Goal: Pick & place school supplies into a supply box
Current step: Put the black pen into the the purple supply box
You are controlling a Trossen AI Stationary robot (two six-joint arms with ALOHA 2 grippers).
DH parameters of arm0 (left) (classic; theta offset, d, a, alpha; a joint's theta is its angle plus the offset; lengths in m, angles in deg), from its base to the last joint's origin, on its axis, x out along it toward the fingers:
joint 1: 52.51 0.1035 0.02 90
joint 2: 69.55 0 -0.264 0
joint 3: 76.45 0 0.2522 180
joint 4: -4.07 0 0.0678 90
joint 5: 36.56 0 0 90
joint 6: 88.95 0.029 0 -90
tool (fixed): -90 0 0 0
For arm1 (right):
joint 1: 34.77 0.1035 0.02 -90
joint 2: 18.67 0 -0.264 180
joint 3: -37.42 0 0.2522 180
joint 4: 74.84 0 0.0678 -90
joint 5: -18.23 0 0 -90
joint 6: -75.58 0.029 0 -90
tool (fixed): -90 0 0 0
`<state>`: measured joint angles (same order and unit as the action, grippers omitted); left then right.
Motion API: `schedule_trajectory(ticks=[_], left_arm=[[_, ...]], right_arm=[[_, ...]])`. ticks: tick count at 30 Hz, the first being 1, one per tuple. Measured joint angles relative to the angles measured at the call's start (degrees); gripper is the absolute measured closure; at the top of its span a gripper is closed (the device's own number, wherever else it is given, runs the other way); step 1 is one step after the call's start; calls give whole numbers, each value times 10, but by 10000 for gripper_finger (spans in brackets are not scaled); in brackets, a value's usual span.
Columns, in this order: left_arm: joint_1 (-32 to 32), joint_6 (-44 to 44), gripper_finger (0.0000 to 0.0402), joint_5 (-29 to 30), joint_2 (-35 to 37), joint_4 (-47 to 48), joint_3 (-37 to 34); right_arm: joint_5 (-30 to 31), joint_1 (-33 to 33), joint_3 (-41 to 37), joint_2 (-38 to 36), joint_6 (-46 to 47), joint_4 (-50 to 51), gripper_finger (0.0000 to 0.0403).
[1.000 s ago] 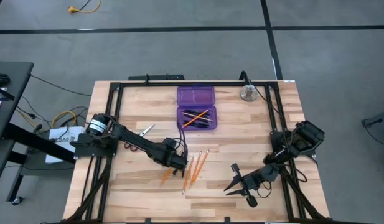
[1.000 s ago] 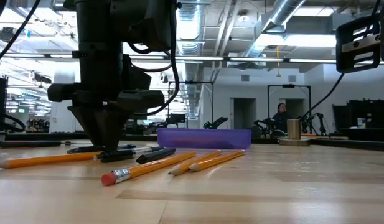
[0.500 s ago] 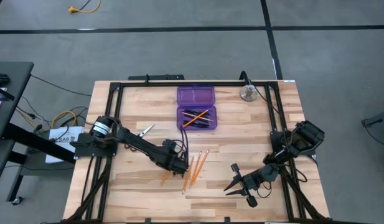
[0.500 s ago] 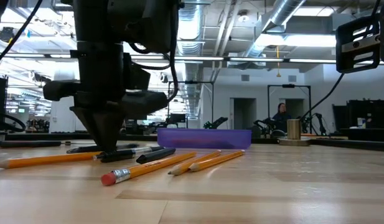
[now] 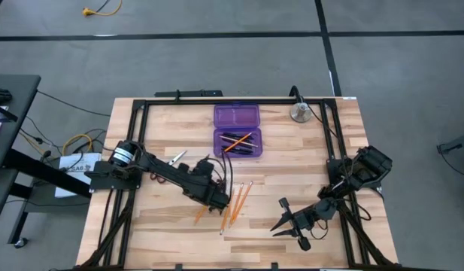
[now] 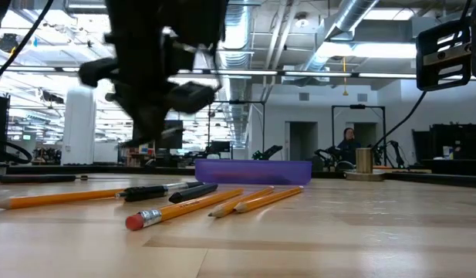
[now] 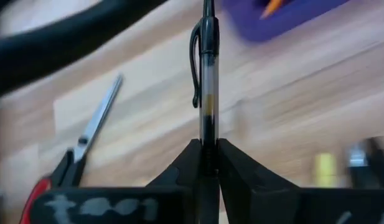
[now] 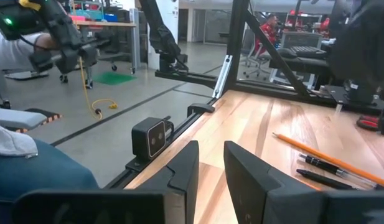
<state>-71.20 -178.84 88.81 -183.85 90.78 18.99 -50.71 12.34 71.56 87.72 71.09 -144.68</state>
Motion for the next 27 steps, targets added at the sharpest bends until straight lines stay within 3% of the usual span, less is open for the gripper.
schedule_trajectory(ticks=[6, 13, 21, 27], left_arm=[[26, 125, 385, 42, 1, 6, 80], [98, 331, 385, 44, 2, -21, 158], [181, 646, 384, -30, 0, -172, 175], [217, 764, 380, -35, -2, -238, 175]], right_arm=[[0, 0, 0, 0, -4, 0, 330], [0, -8, 0, 0, -5, 0, 330], [0, -18, 0, 0, -4, 0, 330], [0, -20, 0, 0, -4, 13, 330]])
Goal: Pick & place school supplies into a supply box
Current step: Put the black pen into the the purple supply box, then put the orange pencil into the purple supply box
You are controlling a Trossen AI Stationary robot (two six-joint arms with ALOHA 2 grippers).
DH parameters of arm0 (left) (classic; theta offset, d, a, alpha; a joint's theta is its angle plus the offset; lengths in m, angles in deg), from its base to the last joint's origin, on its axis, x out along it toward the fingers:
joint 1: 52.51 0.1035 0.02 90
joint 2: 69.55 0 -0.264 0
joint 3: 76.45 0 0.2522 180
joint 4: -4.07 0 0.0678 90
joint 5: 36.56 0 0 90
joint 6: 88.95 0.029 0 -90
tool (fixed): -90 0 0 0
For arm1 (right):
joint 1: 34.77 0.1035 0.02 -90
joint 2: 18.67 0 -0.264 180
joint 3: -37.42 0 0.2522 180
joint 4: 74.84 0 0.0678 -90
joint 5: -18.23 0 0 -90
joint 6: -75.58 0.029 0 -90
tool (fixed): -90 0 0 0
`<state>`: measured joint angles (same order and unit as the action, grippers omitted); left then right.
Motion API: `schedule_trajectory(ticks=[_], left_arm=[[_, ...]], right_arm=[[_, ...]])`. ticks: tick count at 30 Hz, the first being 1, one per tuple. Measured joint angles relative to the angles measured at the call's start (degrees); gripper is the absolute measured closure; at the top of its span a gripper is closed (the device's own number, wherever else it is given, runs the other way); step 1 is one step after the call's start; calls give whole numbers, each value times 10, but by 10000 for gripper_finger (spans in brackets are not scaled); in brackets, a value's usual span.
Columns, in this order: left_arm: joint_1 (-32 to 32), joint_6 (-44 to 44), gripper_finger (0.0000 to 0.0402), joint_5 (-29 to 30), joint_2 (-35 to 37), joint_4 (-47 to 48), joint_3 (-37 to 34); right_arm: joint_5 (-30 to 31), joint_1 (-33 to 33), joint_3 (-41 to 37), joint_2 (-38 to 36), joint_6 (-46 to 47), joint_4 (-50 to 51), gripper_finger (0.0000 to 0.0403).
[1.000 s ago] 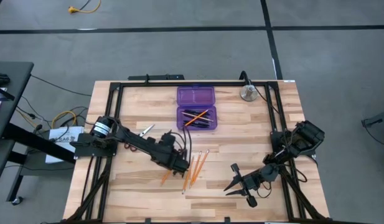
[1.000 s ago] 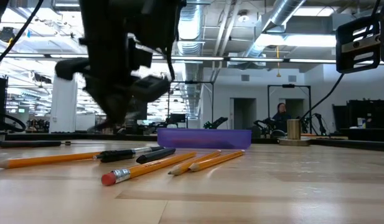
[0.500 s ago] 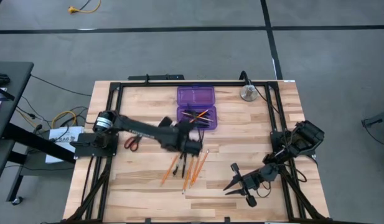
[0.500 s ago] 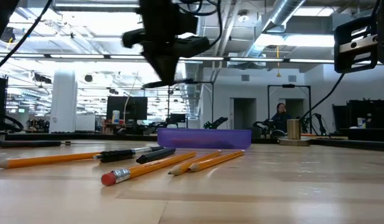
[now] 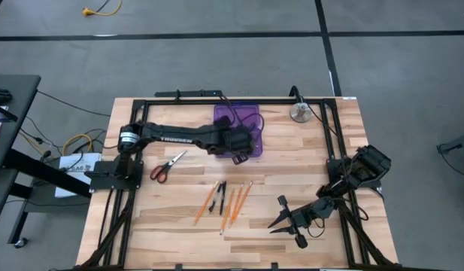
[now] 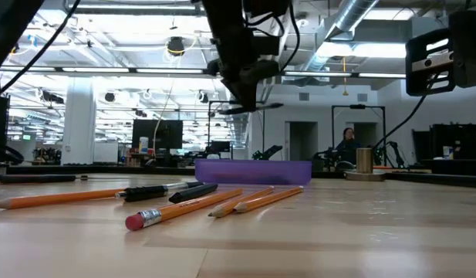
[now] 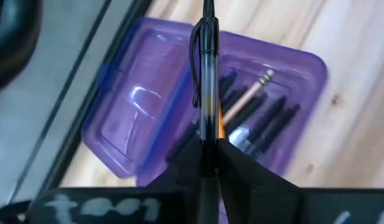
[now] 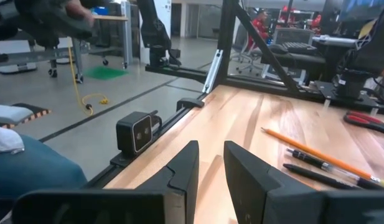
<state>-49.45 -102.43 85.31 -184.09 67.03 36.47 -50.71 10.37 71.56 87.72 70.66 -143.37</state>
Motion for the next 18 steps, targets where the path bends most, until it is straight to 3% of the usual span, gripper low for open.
schedule_trajectory(ticks=[7, 18], left_arm=[[1, 74, 335, 24, 0, -28, 0], [-8, 58, 265, 30, 0, -38, 0]], right_arm=[[0, 0, 0, 0, 0, 5, 330], [0, 0, 0, 0, 4, 6, 330]])
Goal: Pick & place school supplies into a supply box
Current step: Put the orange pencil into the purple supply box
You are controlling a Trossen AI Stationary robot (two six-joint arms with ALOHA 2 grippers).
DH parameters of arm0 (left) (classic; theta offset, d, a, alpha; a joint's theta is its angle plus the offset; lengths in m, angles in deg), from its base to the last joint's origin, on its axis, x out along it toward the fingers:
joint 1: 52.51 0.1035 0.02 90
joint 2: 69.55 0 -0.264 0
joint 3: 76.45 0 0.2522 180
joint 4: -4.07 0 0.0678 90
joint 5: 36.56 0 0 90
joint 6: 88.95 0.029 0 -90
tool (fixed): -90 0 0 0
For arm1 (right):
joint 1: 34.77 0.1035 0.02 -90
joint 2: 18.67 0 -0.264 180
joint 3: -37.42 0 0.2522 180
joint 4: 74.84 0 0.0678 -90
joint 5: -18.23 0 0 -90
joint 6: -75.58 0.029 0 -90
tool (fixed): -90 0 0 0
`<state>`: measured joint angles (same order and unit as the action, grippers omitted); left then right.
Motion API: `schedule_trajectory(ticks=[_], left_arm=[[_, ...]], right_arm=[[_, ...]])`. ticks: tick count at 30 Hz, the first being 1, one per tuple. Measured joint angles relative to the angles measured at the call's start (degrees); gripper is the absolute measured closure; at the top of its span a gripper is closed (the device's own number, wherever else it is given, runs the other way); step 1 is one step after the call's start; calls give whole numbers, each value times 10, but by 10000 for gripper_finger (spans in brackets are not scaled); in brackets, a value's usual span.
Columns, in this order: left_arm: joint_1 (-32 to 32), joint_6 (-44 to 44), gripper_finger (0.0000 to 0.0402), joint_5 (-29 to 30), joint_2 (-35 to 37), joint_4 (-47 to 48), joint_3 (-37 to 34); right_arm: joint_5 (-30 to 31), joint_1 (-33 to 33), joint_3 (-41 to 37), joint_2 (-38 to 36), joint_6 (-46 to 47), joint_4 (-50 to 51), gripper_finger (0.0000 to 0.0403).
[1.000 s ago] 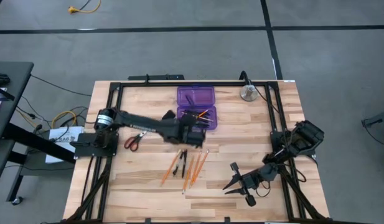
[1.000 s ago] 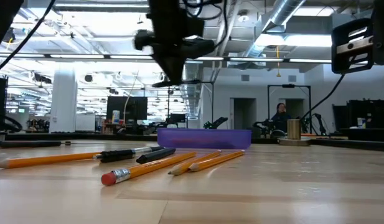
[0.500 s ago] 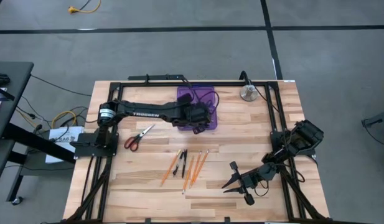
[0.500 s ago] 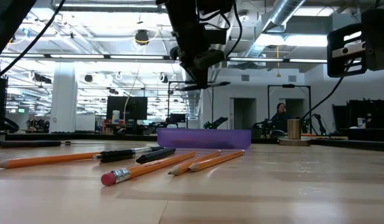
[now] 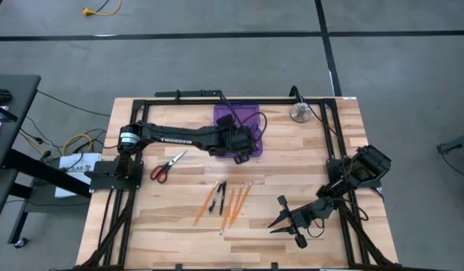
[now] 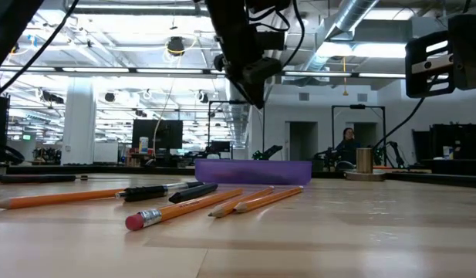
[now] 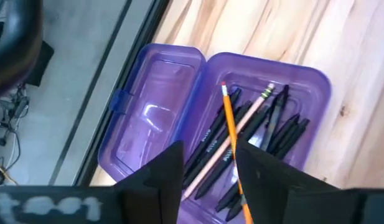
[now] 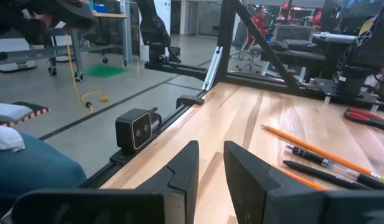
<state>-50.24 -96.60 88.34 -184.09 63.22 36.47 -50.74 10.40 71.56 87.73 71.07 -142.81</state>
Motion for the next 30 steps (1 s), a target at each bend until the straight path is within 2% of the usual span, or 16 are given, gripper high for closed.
schedule_trajectory(ticks=[3, 5, 10, 13, 15, 17, 21, 25, 30], left_arm=[[-12, -38, 263, -2, 0, 0, 0], [-27, -63, 264, -23, 0, -2, 0], [-76, -102, 265, -155, 0, -3, 0], [-118, -167, 265, -227, 0, -3, 0], [-149, -228, 265, -250, 0, -2, 0], [-179, -303, 265, -250, 0, 2, 0], [-230, -461, 265, -213, 0, 7, 0], [-274, -553, 265, -182, -1, 34, 0], [-321, -639, 265, -183, -24, 82, 0]], right_arm=[[0, 0, 0, 0, 0, 1, 330], [0, 0, 0, 0, 0, 4, 330], [0, 0, 0, 0, 1, 8, 330], [0, 0, 0, 0, 12, 8, 330], [0, 0, 0, 0, 16, 7, 330], [0, 0, 0, 0, 16, 8, 330], [0, 0, 0, 0, 29, 8, 330], [0, 0, 0, 0, 31, 8, 330], [0, 0, 0, 0, 31, 8, 330]])
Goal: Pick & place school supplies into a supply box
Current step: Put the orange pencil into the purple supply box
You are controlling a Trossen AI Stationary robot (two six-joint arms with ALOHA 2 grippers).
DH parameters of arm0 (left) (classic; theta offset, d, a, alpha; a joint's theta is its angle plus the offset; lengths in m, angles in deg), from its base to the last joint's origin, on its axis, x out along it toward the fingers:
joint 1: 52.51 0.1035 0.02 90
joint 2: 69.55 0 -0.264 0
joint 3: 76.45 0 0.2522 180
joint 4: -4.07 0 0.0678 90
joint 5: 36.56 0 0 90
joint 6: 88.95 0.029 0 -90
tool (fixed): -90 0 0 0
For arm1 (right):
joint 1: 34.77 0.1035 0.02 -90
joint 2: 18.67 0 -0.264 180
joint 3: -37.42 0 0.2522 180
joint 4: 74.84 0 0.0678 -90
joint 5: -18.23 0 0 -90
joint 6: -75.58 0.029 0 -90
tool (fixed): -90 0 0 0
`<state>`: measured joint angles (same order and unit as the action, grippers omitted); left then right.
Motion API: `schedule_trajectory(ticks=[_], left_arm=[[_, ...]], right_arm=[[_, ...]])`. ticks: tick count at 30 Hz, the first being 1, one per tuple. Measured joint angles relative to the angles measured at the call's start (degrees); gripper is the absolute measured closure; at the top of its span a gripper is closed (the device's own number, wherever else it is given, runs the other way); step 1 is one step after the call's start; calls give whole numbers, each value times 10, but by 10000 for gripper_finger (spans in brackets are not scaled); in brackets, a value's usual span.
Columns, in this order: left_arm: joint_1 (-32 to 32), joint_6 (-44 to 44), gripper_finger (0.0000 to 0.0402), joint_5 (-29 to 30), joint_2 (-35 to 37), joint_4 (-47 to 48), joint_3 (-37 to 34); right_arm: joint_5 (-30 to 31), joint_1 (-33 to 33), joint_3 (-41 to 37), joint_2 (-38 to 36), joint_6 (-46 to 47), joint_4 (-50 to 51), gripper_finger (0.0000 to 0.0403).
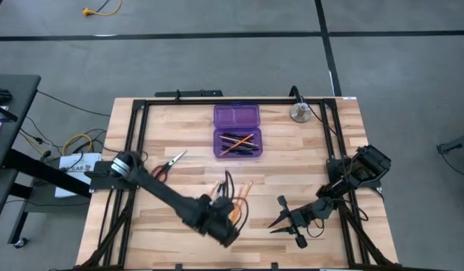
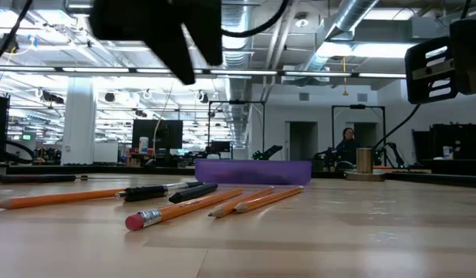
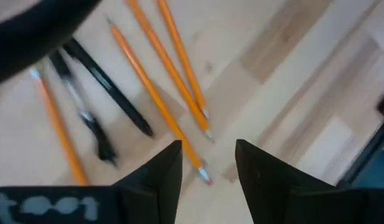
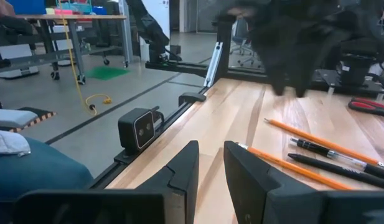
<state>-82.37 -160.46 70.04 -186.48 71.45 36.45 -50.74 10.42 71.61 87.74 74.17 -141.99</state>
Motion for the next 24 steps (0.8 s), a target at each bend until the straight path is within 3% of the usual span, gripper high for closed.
schedule_trajectory(ticks=[5, 12, 18, 24], left_arm=[[-30, -92, 265, -2, -22, 20, 1], [-36, -181, 265, -16, -33, 167, 0], [-35, -174, 265, -34, -32, 226, 0], [-24, -130, 265, -37, -33, 201, -14]], right_arm=[[-2, -4, 1, 0, 3, 7, 330], [-2, -15, 13, 7, 18, 16, 330], [-2, -15, 21, 7, 20, 34, 330], [-2, -15, 23, 7, 20, 43, 330]])
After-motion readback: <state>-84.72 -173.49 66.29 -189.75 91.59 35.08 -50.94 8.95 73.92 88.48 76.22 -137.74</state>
